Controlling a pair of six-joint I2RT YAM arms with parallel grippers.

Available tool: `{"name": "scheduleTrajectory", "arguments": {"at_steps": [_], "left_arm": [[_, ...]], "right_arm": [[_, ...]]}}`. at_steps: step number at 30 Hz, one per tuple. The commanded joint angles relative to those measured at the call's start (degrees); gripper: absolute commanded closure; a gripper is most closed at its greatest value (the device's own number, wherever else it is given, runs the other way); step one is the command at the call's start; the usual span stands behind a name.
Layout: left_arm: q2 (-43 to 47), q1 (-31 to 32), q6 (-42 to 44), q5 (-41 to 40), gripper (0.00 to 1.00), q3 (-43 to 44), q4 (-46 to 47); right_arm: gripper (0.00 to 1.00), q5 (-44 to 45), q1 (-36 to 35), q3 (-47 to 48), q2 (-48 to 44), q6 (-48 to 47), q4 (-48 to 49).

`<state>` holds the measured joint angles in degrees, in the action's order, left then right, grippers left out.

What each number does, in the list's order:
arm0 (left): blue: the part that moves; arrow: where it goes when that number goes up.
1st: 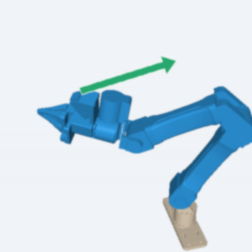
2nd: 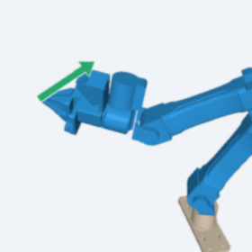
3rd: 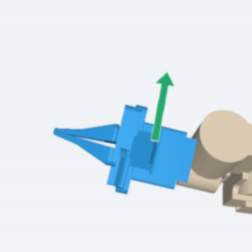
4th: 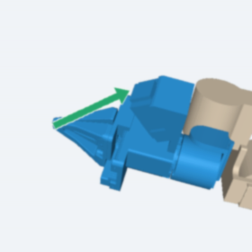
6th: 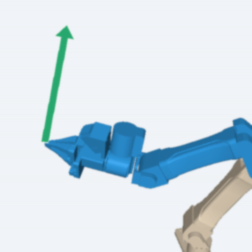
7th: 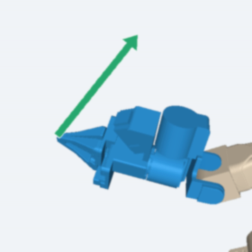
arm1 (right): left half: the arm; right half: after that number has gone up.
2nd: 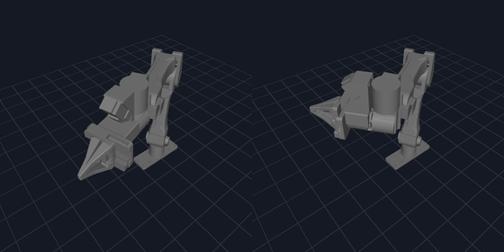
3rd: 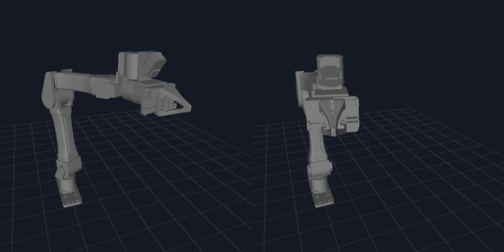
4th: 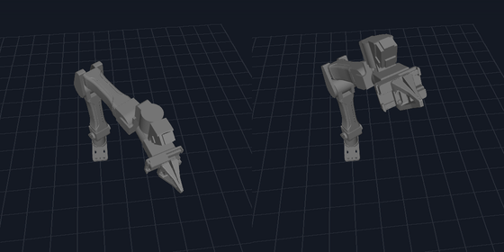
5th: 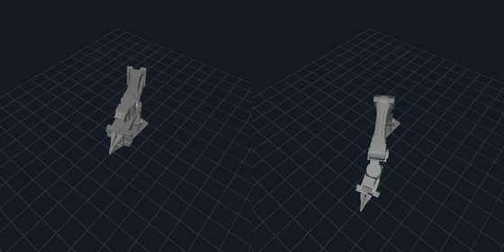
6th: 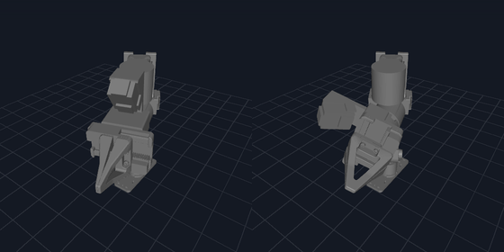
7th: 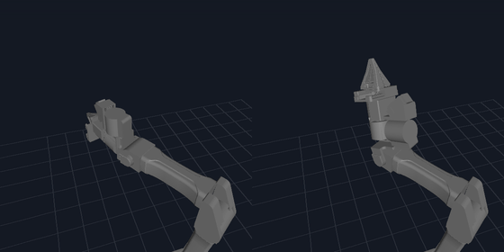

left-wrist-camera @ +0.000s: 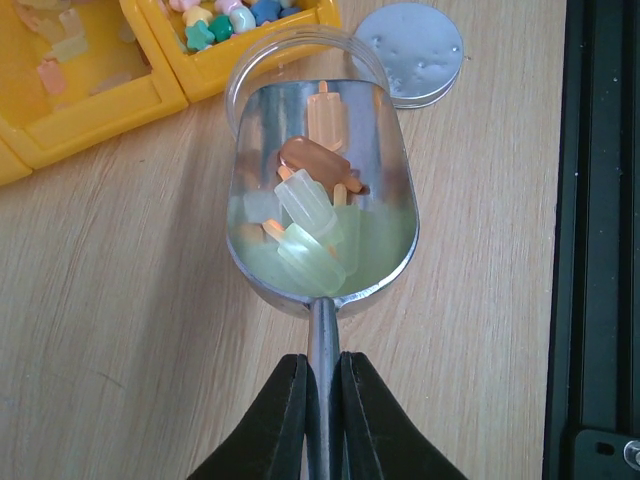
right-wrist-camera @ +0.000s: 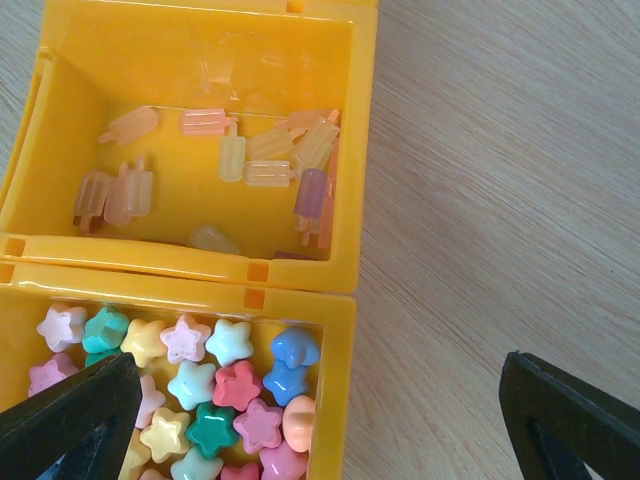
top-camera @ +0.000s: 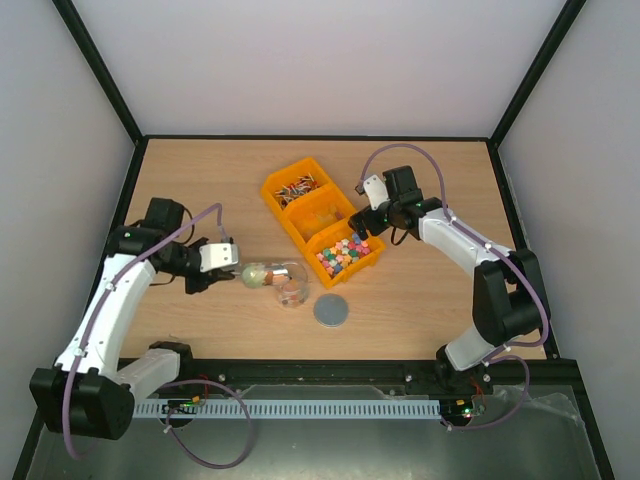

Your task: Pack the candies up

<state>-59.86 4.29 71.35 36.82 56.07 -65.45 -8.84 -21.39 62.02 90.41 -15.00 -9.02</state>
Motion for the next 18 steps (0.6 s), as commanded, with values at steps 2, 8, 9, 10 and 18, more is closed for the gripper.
{"name": "scheduleTrajectory", "arguments": {"at_steps": [2, 8, 9, 10, 18], "left_arm": [[-2.15, 4.07, -5.04, -3.93, 0.98, 4.35, 0.71], [-3.78, 8.18, -7.55, -9.06, 0.98, 6.90, 0.11], [-4.01, 8.59, -7.76, -9.83, 0.98, 7.29, -0.12], [-4.17, 9.04, -7.85, -10.48, 0.98, 7.60, -0.46], [-5.48, 10.97, -8.76, -14.40, 0.98, 10.63, -2.34]], "right_arm": [[0.01, -0.67, -0.23, -0.02, -1.53, -0.07, 0.13], [0.01, -0.67, -0.23, -0.30, -1.88, -0.03, 0.70], [0.01, -0.68, -0.23, -0.43, -1.90, -0.01, 0.86], [0.01, -0.73, -0.23, -0.44, -1.81, 0.05, 0.94], [0.01, -1.54, -0.23, -0.66, -1.33, 0.93, 2.13]]}}
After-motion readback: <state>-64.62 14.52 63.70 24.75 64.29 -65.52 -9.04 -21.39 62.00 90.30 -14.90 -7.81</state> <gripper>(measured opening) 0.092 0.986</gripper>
